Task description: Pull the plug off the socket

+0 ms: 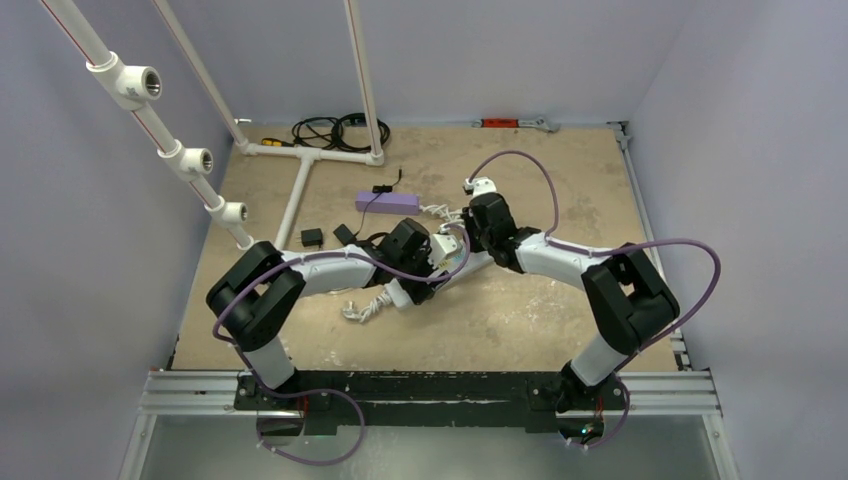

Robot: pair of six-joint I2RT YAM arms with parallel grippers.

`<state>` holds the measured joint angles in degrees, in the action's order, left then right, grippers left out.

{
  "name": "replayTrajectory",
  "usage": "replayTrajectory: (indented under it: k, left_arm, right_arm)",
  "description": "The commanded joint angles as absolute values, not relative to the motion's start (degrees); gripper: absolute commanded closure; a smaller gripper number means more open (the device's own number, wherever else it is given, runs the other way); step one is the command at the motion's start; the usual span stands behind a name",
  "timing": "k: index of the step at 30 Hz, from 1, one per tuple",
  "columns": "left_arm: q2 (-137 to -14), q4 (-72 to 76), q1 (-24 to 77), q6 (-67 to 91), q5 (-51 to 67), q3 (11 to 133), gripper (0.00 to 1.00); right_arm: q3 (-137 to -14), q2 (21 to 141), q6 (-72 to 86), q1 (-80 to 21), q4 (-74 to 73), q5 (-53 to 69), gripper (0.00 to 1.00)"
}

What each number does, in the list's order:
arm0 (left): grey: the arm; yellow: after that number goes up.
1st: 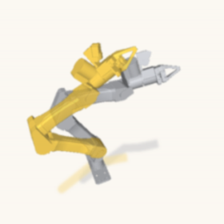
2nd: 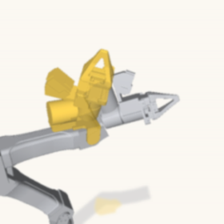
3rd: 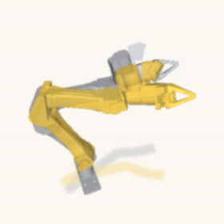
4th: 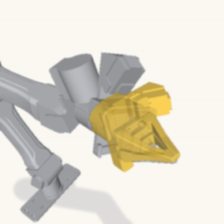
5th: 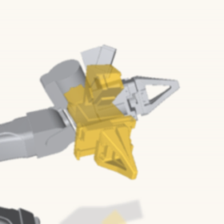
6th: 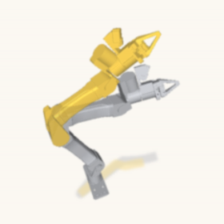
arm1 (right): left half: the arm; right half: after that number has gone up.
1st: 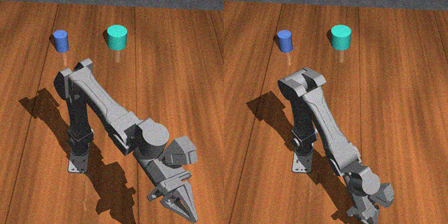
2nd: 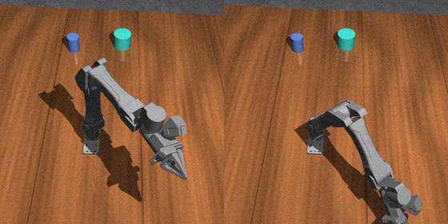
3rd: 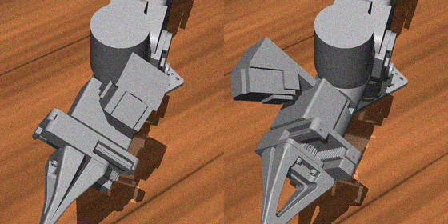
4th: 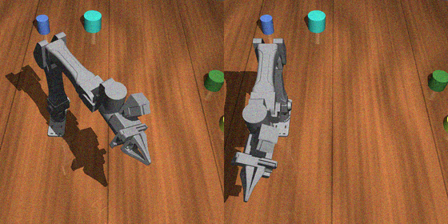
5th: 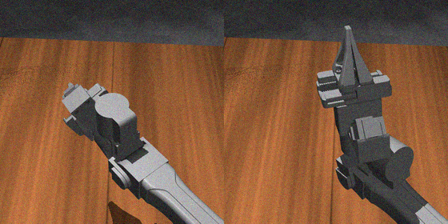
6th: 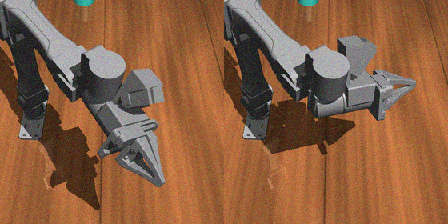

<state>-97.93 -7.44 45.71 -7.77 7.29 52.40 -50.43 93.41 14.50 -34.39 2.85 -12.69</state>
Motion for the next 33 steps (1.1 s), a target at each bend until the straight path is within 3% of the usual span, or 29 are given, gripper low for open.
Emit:
replayTrajectory:
  k: [1,6,13,23,29,33]
  left_arm:
    - [-100.90,-9.38,45.57,-7.33,6.98,53.10,1.00]
    - [-101.05,-9.93,45.56,-7.62,6.33,53.30,1.00]
    - [-101.21,-10.37,45.53,-7.40,5.93,53.87,1.00]
    - [-100.70,-10.25,44.89,-6.86,6.42,54.15,1.00]
    - [-100.44,-10.02,44.39,-6.64,6.77,54.12,1.00]
    - [-100.66,-10.32,44.34,-6.66,6.55,54.21,1.00]
  right_arm:
    - [-50.79,94.06,18.05,-32.20,3.78,0.39,1.00]
    - [-49.15,93.68,18.54,-26.57,5.96,9.82,1.00]
    - [-48.79,92.11,17.56,-27.66,5.32,1.82,1.00]
    - [-51.09,92.03,16.70,-36.69,2.33,-15.30,1.00]
    - [-51.32,92.71,16.89,-37.40,2.44,-15.53,1.00]
    - [-51.52,92.92,18.05,-35.54,2.78,-8.99,1.00]
